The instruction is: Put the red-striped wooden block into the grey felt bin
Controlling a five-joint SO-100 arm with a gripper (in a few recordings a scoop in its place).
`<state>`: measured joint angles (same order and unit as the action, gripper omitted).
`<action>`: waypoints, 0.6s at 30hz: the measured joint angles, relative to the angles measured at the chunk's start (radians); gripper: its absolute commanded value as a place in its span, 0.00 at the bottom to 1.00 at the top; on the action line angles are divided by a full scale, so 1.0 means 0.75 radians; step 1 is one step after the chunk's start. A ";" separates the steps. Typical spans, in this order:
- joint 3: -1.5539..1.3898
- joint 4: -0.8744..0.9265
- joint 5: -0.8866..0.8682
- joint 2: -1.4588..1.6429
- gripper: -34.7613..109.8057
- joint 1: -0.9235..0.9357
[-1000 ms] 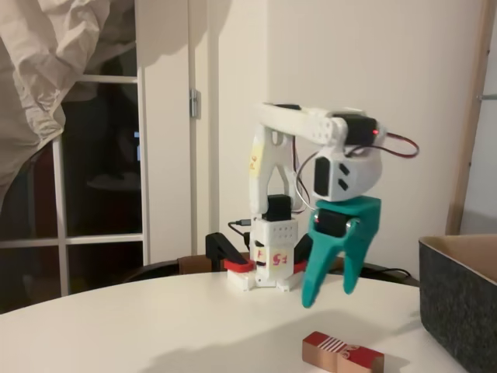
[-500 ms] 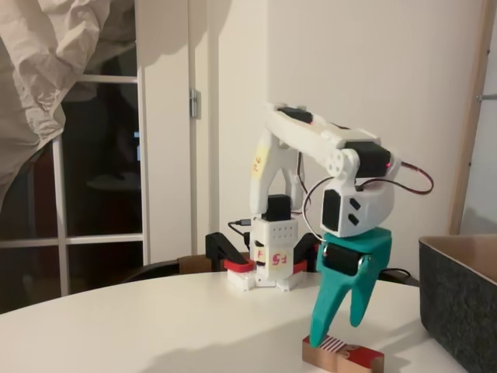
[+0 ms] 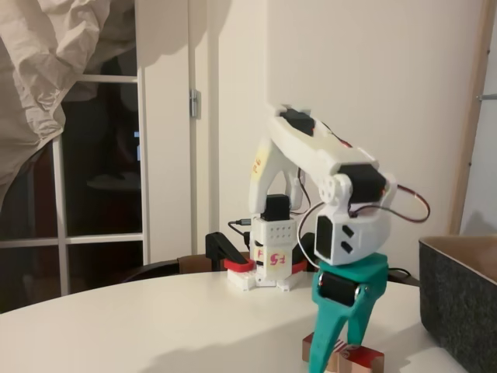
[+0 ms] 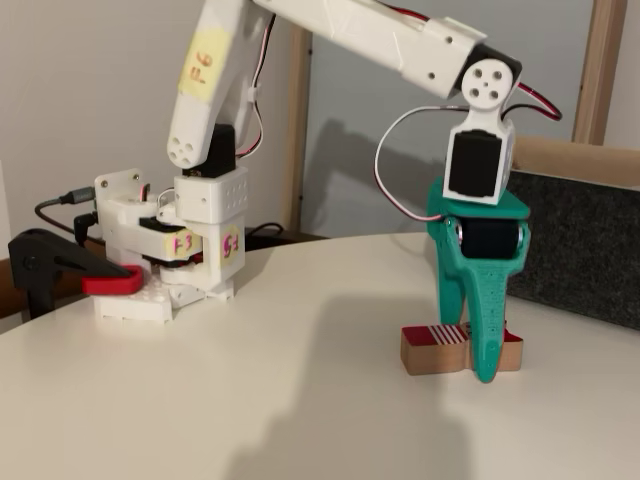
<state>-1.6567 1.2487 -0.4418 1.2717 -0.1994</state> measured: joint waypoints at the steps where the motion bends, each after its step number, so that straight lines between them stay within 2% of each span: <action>1: 0.000 -0.014 0.002 -0.008 0.47 0.006; 18: 0.004 -0.045 0.002 -0.055 0.32 0.072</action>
<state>-1.6536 1.2149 -0.4403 1.2303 -0.1457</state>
